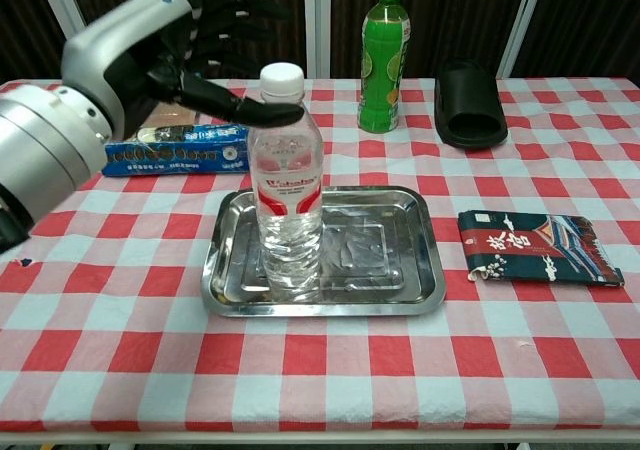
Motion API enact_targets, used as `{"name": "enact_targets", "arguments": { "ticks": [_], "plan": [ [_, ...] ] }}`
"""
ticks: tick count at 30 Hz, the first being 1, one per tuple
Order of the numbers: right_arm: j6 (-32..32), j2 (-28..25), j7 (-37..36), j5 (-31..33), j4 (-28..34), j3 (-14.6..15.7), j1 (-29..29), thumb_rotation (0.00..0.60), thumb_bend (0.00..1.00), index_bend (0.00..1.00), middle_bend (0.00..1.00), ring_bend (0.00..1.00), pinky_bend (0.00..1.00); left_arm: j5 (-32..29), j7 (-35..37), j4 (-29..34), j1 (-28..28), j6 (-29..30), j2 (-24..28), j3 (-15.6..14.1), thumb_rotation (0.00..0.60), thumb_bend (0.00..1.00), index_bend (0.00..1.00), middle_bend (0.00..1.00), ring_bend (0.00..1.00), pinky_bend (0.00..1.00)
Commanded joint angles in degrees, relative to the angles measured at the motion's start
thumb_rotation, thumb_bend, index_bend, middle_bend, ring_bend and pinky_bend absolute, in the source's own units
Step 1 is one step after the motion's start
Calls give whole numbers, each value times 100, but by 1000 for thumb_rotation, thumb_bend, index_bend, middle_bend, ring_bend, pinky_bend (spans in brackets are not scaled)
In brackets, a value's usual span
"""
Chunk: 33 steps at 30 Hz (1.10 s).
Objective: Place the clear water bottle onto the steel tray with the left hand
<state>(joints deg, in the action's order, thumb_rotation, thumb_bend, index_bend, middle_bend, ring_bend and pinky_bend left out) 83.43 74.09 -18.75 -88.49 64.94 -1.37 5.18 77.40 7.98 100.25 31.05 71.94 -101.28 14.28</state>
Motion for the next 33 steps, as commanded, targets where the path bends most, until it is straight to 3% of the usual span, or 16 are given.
{"name": "enact_targets", "arguments": {
  "ticks": [1, 7, 11, 17, 21, 27, 33],
  "plan": [
    [-16, -7, -2, 0, 15, 3, 6, 600, 93, 0, 0, 0, 0, -85, -442, 782, -43, 103, 553, 284, 600, 21, 163, 239, 171, 232],
    [-42, -22, -9, 13, 50, 2, 13, 600, 92, 0, 0, 0, 0, -457, -892, 1686, -170, 272, 1488, 847, 600, 20, 163, 239, 171, 232],
    [-84, -23, -38, 49, 42, -3, 14, 600, 92, 0, 0, 0, 0, -493, -1018, 1483, -405, 402, 2213, 993, 600, 108, 166, 241, 171, 236],
    [-59, 18, -69, 26, -52, 10, 4, 600, 91, 0, 0, 0, 0, -128, -1041, 249, -995, 555, 3060, 397, 600, 236, 196, 247, 171, 240],
    [-97, 52, -91, 51, -126, -2, 19, 600, 92, 0, 0, 0, 0, 166, -980, -457, -1349, 657, 3245, -158, 600, 234, 222, 251, 171, 239],
    [-117, 93, -95, 49, -229, 19, 12, 600, 94, 0, 0, 0, 0, 953, -1626, -1419, -1746, 923, 3169, -1057, 600, 213, 253, 251, 172, 235],
    [-63, 112, -113, 10, -276, 25, 7, 600, 99, 0, 0, 0, 0, 1102, -1497, -1595, -2049, 1173, 3176, -1343, 600, 188, 255, 255, 171, 232]
  ]
}}
